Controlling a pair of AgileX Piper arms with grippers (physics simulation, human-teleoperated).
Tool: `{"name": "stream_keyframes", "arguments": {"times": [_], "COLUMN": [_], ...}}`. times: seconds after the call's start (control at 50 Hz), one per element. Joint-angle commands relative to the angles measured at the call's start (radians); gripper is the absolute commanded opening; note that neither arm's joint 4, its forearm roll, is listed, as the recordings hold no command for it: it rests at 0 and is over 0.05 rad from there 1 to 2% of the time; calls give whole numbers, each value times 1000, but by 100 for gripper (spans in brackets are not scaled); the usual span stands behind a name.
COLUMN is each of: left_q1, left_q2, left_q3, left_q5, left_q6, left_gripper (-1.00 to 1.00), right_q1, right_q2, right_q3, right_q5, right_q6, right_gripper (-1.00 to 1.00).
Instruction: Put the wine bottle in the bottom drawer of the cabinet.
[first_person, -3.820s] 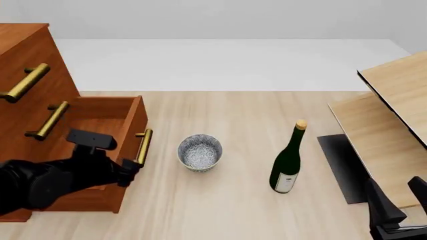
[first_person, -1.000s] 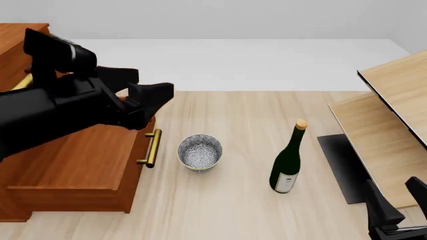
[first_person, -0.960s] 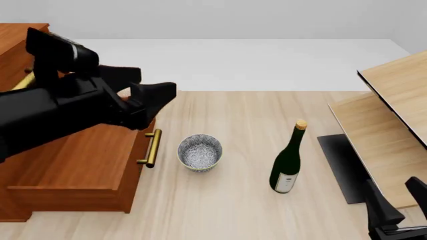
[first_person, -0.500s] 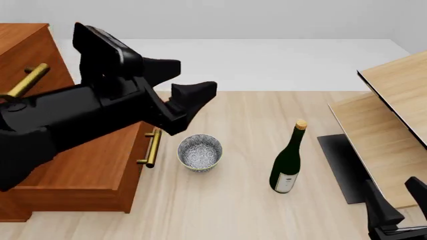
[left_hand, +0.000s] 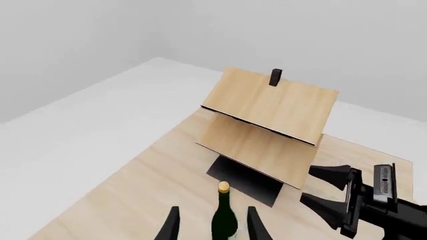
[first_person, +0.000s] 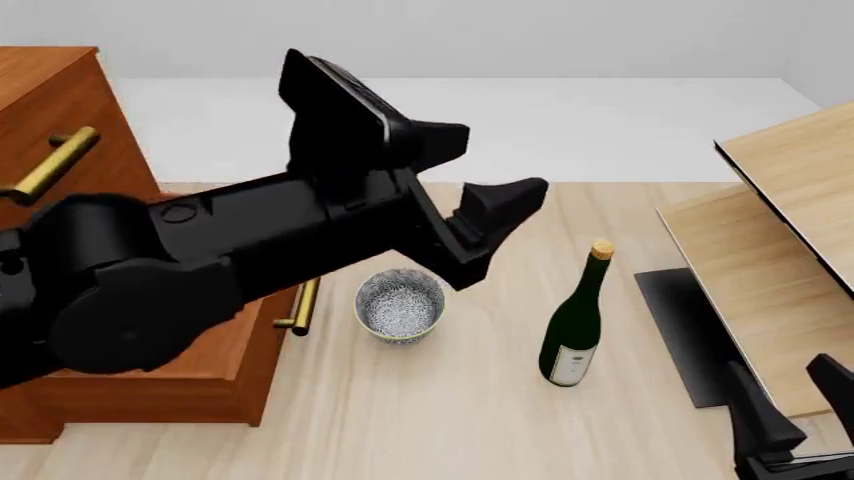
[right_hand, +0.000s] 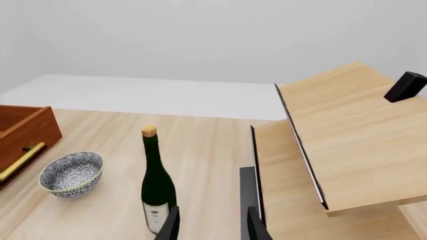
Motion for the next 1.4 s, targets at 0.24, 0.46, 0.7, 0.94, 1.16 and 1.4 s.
{"name": "stream_keyframes", "arguments": {"times": [0.24, 0.46, 0.7, 0.94, 1.16, 1.4], "left_q1": [-62, -94, -94, -82, -77, -80], "left_q2": [153, 212, 259, 291, 340, 402], "left_q3": [-117, -163, -171, -163, -181, -213], "left_q5": [-13, -14, -31, -49, -50, -52], "left_q6": [5, 5, 22, 24, 12, 36], "left_gripper": [100, 100, 100, 100, 100, 100], "right_q1": [7, 8, 9, 11, 11, 11], "right_q2": [0, 0, 0, 0, 0, -1], "right_q3": [0, 0, 0, 0, 0, 0], "right_q5": [4, 6, 7, 8, 9, 9], "right_q6": [0, 1, 1, 0, 0, 5], "right_gripper": [100, 100, 100, 100, 100, 100]}}
